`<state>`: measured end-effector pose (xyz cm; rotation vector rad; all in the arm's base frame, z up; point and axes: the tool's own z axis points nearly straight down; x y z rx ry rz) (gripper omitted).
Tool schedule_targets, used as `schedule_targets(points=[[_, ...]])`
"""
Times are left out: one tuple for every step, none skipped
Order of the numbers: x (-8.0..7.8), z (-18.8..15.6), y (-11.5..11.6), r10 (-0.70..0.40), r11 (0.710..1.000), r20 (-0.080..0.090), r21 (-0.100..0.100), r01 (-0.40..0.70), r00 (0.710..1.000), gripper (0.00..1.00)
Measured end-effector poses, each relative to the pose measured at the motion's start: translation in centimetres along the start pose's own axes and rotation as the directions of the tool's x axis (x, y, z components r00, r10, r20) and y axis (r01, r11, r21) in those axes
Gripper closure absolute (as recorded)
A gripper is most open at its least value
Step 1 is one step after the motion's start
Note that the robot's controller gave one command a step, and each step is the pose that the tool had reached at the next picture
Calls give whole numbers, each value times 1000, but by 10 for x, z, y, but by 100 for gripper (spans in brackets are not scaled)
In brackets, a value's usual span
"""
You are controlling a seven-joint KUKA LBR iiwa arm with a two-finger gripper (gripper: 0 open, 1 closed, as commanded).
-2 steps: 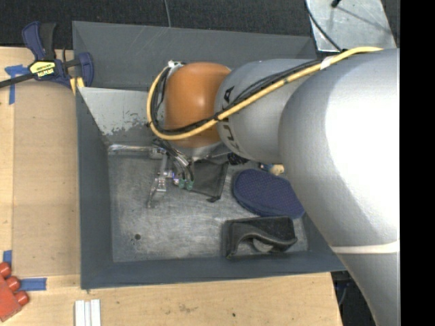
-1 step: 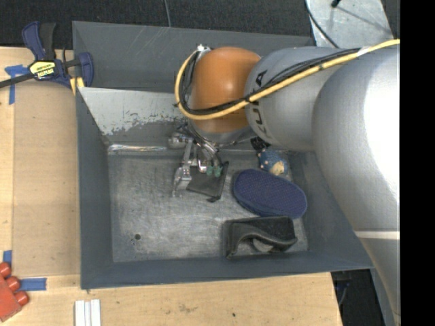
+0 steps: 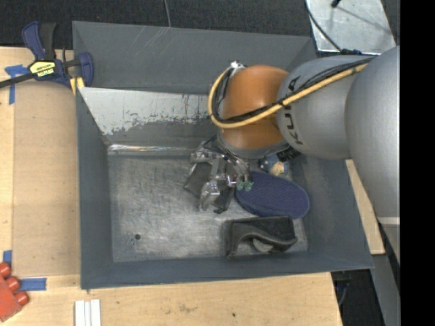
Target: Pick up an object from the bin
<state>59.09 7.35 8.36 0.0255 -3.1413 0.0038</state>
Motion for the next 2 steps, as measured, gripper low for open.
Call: schedule_targets(points=[[-1,-1,4,-3,1000,3,-3,3,1000,100],[7,-182,1,-377,926,12,1,377,926,100]])
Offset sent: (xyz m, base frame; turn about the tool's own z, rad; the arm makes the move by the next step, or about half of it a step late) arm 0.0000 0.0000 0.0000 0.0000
